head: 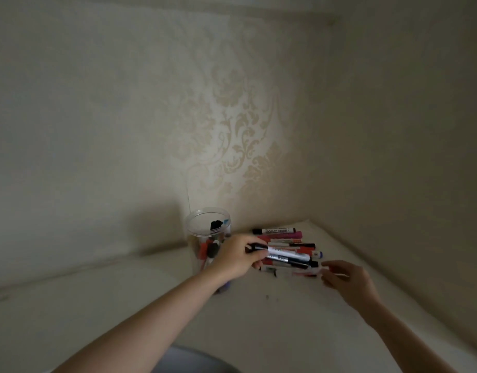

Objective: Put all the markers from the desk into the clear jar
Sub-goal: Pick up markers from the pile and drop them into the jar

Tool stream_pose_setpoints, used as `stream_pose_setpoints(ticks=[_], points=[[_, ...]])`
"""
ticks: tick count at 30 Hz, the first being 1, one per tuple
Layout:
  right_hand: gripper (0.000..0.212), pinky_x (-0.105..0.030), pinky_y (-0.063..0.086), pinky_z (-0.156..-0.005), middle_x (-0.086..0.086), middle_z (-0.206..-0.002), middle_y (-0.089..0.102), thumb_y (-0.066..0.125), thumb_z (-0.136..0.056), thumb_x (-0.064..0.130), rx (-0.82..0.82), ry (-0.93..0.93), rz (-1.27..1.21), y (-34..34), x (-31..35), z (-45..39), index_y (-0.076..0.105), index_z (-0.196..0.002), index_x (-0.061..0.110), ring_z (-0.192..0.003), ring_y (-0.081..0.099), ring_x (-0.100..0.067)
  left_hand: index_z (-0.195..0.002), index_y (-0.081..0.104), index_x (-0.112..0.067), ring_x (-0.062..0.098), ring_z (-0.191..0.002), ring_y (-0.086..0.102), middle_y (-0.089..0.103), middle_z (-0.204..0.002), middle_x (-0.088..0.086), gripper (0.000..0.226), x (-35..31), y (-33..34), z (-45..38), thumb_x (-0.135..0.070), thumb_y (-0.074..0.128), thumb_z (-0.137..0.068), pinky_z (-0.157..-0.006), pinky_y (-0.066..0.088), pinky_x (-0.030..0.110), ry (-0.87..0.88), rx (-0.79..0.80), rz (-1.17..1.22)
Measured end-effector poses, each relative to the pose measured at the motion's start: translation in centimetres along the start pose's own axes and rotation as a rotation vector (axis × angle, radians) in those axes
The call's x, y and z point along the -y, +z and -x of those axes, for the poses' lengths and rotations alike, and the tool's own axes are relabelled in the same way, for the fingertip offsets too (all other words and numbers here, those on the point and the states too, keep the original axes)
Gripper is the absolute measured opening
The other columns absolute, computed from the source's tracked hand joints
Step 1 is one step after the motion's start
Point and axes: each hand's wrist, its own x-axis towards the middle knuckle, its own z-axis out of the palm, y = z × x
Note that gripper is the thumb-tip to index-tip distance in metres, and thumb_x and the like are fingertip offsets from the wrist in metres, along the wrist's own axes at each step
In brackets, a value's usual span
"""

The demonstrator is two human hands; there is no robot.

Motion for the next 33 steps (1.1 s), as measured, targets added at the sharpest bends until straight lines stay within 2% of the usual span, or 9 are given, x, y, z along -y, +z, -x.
stream_pose_setpoints(ticks=[2,4,8,13,16,20,24,28,33], points=[[0.015,-0.023,0.057,-0.070,0.005,-0.073,0.076,0.072,-0.081,0.013,-0.022,0.021,-0.079,0.4,0.7,0.2,0.073,-0.096,0.016,-0.070,0.073,-0.012,-0.112,0.074,-0.016,-0.002,-0.054,0.066,0.071,-0.061,-0.011,0.020,-1.5,-2.1,0.3,-0.015,0.071,-0.092,-0.060,0.052,0.011,0.029,-0.027,0.019],[0.017,-0.022,0.056,-0.070,0.006,-0.076,0.076,0.072,-0.081,0.015,-0.069,0.018,-0.139,0.7,2.1,0.1,0.073,-0.097,0.014,-0.073,0.073,-0.013,-0.109,0.075,-0.019,0.003,-0.058,0.067,0.073,-0.067,-0.008,0.019,-3.0,-4.9,0.5,-0.013,0.070,-0.092,-0.064,0.055,0.016,0.063,-0.094,0.032],[0.018,-0.034,0.054,-0.081,-0.001,-0.086,0.075,0.071,-0.082,0.022,-0.185,-0.073,-0.125,1.3,6.4,0.1,0.072,-0.099,0.018,-0.084,0.071,-0.019,-0.102,0.076,-0.017,0.013,-0.060,0.068,0.077,-0.082,0.009,0.016,-4.8,-12.0,1.0,-0.006,0.071,-0.091,-0.068,0.057,0.022,0.100,-0.278,-0.044],[0.017,-0.040,0.056,-0.086,0.006,-0.085,0.074,0.070,-0.082,0.030,-0.253,-0.204,-0.207,1.5,12.6,0.2,0.069,-0.099,0.027,-0.082,0.071,-0.011,-0.093,0.074,-0.015,0.015,-0.056,0.067,0.074,-0.074,0.006,0.010,-4.1,-18.9,2.1,-0.005,0.072,-0.089,-0.068,0.055,0.022,0.079,-0.394,-0.297],[0.018,-0.038,0.058,-0.083,0.015,-0.079,0.073,0.071,-0.079,0.034,-0.286,-0.270,-0.248,2.0,16.1,0.1,0.068,-0.097,0.030,-0.076,0.070,-0.001,-0.089,0.072,-0.015,0.011,-0.051,0.063,0.071,-0.066,0.006,0.011,-3.4,-19.7,2.6,-0.004,0.072,-0.087,-0.064,0.053,0.021,0.051,-0.354,-0.390],[0.020,-0.039,0.058,-0.084,0.015,-0.078,0.074,0.073,-0.077,0.035,-0.230,-0.335,-0.278,3.4,18.8,0.1,0.067,-0.096,0.028,-0.076,0.072,-0.005,-0.090,0.073,-0.014,0.004,-0.049,0.058,0.062,-0.058,-0.011,0.007,-3.1,-19.4,2.2,-0.007,0.072,-0.088,-0.054,0.043,0.011,0.036,-0.224,-0.528],[0.020,-0.038,0.058,-0.083,0.015,-0.082,0.075,0.073,-0.076,0.036,-0.191,-0.379,-0.275,4.3,19.6,0.2,0.068,-0.094,0.028,-0.077,0.072,-0.005,-0.097,0.074,-0.007,0.004,-0.052,0.055,0.056,-0.065,-0.014,0.009,-3.8,-19.0,0.8,-0.005,0.070,-0.089,-0.058,0.042,0.017,0.021,-0.055,-0.666],[0.020,-0.033,0.058,-0.079,0.009,-0.083,0.075,0.074,-0.077,0.034,-0.165,-0.393,-0.272,5.1,19.9,0.2,0.069,-0.095,0.029,-0.076,0.072,-0.005,-0.103,0.074,-0.007,0.013,-0.058,0.059,0.058,-0.066,-0.009,0.014,-4.4,-17.3,-0.9,-0.010,0.074,-0.089,-0.068,0.050,0.026,-0.031,0.094,-0.751],[0.022,-0.019,0.059,-0.071,0.009,-0.086,0.074,0.072,-0.080,0.032,-0.120,-0.440,-0.192,6.5,20.4,0.5,0.067,-0.100,0.027,-0.073,0.071,0.000,-0.125,0.059,-0.014,0.017,-0.070,0.061,0.072,-0.105,0.007,0.041,-2.7,-15.5,-1.7,-0.019,0.076,-0.088,-0.080,0.055,0.036,-0.055,0.052,-0.593]])
